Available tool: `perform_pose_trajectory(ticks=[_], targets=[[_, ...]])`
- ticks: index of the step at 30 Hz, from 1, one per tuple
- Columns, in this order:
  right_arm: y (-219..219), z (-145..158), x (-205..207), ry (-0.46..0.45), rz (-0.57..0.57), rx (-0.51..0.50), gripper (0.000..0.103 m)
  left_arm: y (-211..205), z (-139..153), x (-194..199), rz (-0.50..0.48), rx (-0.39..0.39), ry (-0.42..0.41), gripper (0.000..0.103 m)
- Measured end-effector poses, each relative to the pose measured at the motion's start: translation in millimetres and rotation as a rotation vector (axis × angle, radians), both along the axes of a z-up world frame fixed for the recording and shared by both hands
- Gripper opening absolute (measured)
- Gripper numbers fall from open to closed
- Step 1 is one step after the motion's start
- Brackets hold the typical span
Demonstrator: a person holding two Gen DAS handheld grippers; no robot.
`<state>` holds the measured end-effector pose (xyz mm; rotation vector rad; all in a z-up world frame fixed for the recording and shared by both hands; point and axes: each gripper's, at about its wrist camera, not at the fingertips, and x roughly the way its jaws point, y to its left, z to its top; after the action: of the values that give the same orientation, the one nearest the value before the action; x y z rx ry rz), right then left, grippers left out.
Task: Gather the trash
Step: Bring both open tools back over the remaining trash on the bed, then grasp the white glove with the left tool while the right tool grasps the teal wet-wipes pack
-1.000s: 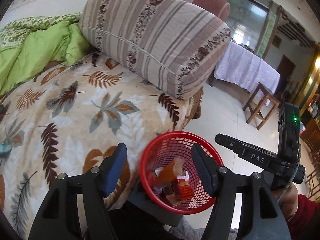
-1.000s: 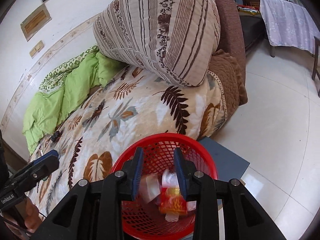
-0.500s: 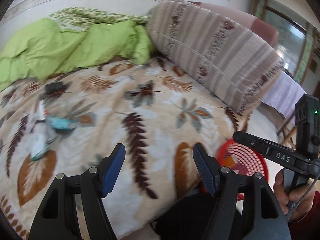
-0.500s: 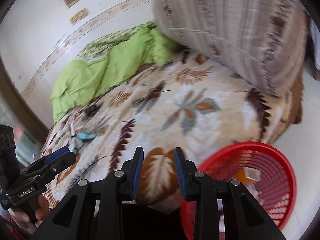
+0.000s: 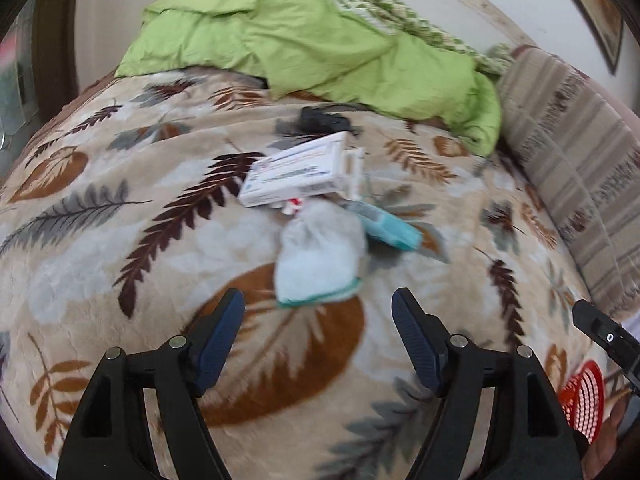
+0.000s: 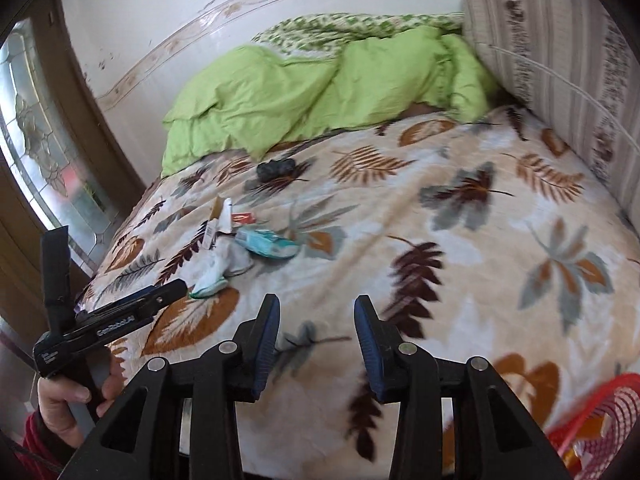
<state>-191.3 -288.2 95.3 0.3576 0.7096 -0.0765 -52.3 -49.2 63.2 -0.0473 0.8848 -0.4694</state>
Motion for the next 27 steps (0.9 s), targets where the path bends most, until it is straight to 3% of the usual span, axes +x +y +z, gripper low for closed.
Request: perform_pose_trajectory(ticks=[3,7,12,13,14,17,22,27], targets=[[4,-6,26,0.0,0.003,0.049,0.041,-7,-12,19,0.009,-0.01,0.015,0.075],[11,-14,43,-0.011,0.001,0.042,0.042,-26,-23,35,-0.008,-0.025,0.035,0.075],[11,-29,54,0.037,0.01,0.041,0.042,-52,-40,60,-0.029,0.046,0.048,0.075],[9,-29,55,0.04,0.008,0.04,0.042,-53,-42,64,-0.019,0.05,0.047,0.066],[8,-29,56,0.041,0.006,0.032,0.042,-52,-43,68,-0.012,0.038,0.054,0.046],[8,-25,61,0.038,0.013,0.012,0.042,-48,-41,68,-0.013,0.057,0.063,0.032],[28,-19,87,0.037,0.101,-0.053,0.046,-23,-35,58,0.007,0.073,0.063,0.031],[61,-35,130,0.069,0.249,-0.134,0.047,8,-34,61,0.048,0.065,0.069,0.031]])
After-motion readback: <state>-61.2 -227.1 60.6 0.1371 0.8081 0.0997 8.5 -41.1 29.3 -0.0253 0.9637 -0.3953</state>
